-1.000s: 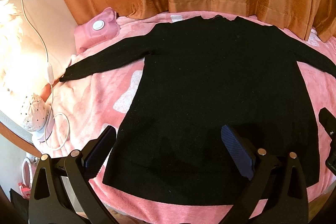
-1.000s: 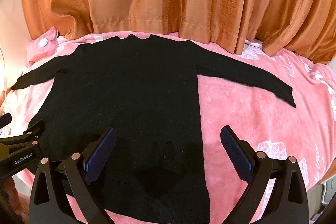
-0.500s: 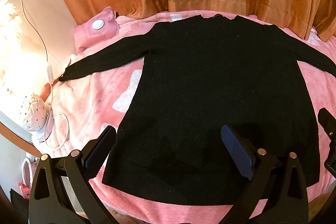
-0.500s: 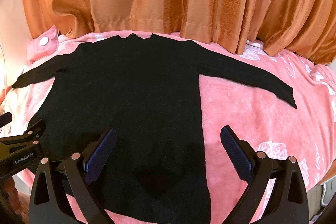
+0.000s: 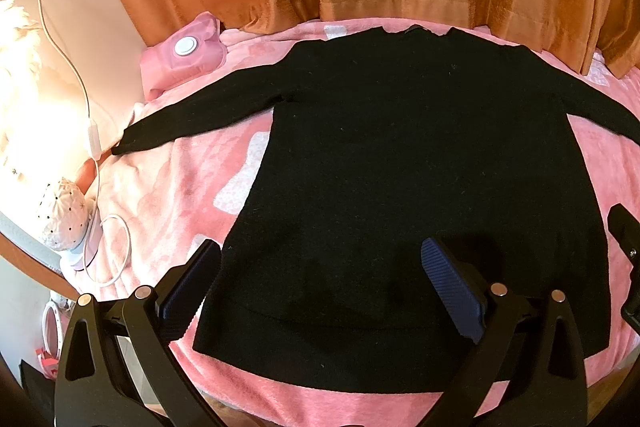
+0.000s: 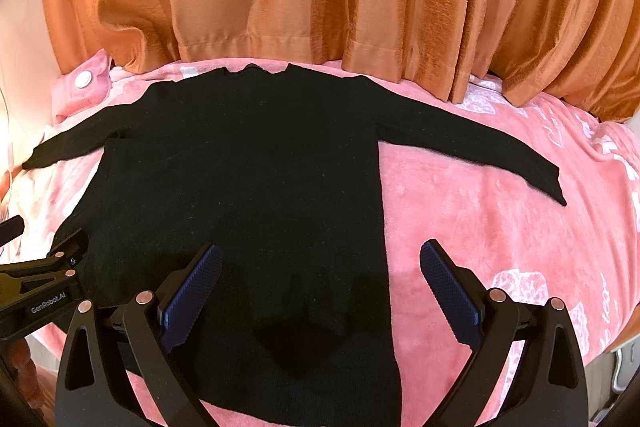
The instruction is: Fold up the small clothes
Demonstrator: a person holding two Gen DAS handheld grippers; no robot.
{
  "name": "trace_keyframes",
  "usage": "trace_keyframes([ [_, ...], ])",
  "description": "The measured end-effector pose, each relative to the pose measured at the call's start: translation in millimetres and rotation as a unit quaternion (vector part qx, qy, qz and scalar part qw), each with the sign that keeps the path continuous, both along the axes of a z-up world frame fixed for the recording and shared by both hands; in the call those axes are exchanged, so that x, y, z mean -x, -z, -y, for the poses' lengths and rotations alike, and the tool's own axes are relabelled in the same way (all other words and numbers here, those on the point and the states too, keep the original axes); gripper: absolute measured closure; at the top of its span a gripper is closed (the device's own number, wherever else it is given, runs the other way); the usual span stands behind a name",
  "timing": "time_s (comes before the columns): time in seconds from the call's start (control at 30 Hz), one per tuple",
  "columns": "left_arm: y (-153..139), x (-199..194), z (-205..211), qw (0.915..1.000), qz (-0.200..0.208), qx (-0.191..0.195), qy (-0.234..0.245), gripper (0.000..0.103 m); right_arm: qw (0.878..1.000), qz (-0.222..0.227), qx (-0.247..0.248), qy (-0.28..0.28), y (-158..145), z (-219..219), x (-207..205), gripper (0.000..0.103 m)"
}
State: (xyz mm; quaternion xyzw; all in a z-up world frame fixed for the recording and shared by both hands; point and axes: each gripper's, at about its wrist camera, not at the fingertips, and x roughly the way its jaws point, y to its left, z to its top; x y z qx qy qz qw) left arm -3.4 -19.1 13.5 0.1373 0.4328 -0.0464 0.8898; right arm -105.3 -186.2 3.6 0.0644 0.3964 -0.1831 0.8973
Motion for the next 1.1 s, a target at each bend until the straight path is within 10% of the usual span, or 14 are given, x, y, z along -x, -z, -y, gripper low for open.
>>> trace_keyframes([
  [0.23, -1, -12, 1, 0.9999, -0.004, 0.014, -0.004, 0.005, 1.0, 0.002, -0.029, 0.002, 1, 17, -5, 0.005],
  [0.53, -52, -92, 14, 0.9884, -0.017, 0.15, 0.017, 0.005, 0.975, 0.02, -0.144, 0.169, 6, 244, -14, 0.006],
  [0.67, -31, -108, 21, 0.9883, 0.024, 0.15, -0.011, 0.005, 0.947, -0.007, -0.186, 0.261, 57, 332, 1, 0.021],
  [0.97, 14, -133, 48, 0.9874, -0.055, 0.148, 0.0, 0.005, 0.931, 0.002, -0.201, 0.304, 96, 382, 1, 0.036],
  [1.1, 19, -139, 53, 0.9853, -0.064, 0.158, 0.001, 0.005, 0.93, 0.036, -0.215, 0.295, 86, 384, -18, 0.085],
])
